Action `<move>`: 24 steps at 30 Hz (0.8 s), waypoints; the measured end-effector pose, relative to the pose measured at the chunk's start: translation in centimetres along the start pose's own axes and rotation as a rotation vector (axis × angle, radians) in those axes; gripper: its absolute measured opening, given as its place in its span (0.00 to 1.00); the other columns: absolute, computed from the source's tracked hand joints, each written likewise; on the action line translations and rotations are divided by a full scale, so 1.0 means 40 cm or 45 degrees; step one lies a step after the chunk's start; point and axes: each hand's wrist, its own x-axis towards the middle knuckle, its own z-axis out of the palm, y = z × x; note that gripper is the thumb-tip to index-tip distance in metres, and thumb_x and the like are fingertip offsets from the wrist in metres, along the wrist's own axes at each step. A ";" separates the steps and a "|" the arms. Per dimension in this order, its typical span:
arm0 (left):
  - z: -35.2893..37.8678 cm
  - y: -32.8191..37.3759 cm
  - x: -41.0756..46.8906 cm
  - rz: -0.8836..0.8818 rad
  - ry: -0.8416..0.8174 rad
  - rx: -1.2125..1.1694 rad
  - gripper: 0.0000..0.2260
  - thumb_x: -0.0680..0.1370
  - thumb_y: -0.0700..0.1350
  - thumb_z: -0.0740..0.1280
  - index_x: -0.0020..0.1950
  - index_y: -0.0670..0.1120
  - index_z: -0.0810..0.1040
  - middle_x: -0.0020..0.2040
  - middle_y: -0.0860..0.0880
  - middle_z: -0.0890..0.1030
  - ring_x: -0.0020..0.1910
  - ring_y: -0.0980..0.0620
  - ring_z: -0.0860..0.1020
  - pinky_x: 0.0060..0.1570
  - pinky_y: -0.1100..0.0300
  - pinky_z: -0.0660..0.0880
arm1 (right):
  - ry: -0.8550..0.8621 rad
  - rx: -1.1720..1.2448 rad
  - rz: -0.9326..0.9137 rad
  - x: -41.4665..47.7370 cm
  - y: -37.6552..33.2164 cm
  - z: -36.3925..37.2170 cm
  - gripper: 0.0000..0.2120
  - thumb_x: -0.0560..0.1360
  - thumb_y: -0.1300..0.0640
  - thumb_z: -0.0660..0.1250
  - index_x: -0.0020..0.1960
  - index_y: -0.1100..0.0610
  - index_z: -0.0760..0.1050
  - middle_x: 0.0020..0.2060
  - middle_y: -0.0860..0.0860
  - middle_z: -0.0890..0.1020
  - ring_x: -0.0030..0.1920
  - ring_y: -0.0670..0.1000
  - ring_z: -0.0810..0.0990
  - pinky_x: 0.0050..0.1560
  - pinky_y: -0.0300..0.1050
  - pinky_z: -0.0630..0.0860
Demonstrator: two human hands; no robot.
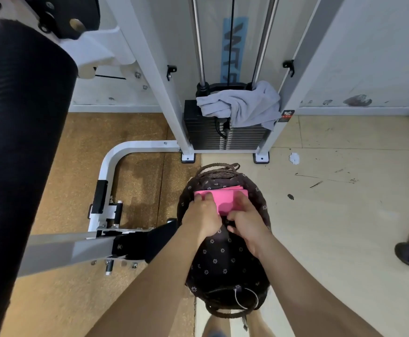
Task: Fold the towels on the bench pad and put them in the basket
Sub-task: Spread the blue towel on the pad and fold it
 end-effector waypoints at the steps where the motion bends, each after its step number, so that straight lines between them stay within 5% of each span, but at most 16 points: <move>1: -0.020 0.006 -0.012 0.011 0.032 -0.050 0.28 0.78 0.43 0.63 0.76 0.41 0.59 0.73 0.38 0.63 0.68 0.40 0.69 0.65 0.52 0.68 | -0.021 0.037 -0.016 -0.022 -0.011 -0.005 0.31 0.73 0.69 0.58 0.71 0.46 0.65 0.59 0.48 0.77 0.56 0.50 0.77 0.53 0.47 0.77; 6: -0.118 -0.002 -0.128 0.048 0.247 -0.424 0.18 0.78 0.40 0.62 0.68 0.49 0.73 0.65 0.48 0.76 0.52 0.47 0.79 0.52 0.55 0.76 | 0.092 0.323 -0.159 -0.173 -0.100 -0.087 0.25 0.73 0.73 0.61 0.65 0.53 0.72 0.57 0.47 0.79 0.58 0.52 0.78 0.52 0.47 0.76; 9: -0.165 0.009 -0.209 0.137 0.415 -0.603 0.11 0.80 0.40 0.62 0.58 0.50 0.80 0.56 0.54 0.81 0.49 0.56 0.77 0.46 0.64 0.71 | 0.132 0.249 -0.267 -0.260 -0.134 -0.157 0.21 0.75 0.72 0.60 0.62 0.55 0.76 0.57 0.51 0.80 0.52 0.51 0.81 0.50 0.46 0.76; 13: -0.232 0.069 -0.318 0.245 0.552 -0.813 0.12 0.80 0.40 0.61 0.48 0.55 0.80 0.41 0.55 0.83 0.41 0.55 0.80 0.34 0.71 0.69 | 0.234 0.102 -0.464 -0.389 -0.184 -0.261 0.15 0.75 0.70 0.62 0.54 0.55 0.80 0.48 0.55 0.82 0.44 0.51 0.81 0.47 0.44 0.75; 16: -0.279 0.142 -0.393 0.398 0.607 -0.818 0.13 0.80 0.40 0.60 0.48 0.56 0.79 0.35 0.51 0.81 0.35 0.58 0.78 0.32 0.72 0.69 | 0.306 -0.053 -0.626 -0.473 -0.230 -0.337 0.12 0.75 0.69 0.63 0.50 0.56 0.81 0.42 0.54 0.82 0.41 0.52 0.80 0.43 0.42 0.74; 19: -0.315 0.231 -0.442 0.574 0.624 -0.786 0.13 0.80 0.40 0.61 0.48 0.57 0.79 0.31 0.47 0.79 0.30 0.50 0.74 0.33 0.63 0.70 | 0.407 -0.254 -0.788 -0.530 -0.270 -0.414 0.16 0.75 0.71 0.61 0.48 0.52 0.80 0.41 0.52 0.83 0.41 0.51 0.81 0.42 0.36 0.74; 24: -0.365 0.409 -0.495 0.765 0.774 -0.559 0.16 0.78 0.40 0.66 0.43 0.63 0.78 0.37 0.55 0.80 0.35 0.57 0.75 0.35 0.69 0.69 | 0.575 -0.764 -1.094 -0.608 -0.341 -0.564 0.16 0.76 0.64 0.63 0.50 0.43 0.77 0.43 0.36 0.80 0.49 0.33 0.76 0.46 0.26 0.71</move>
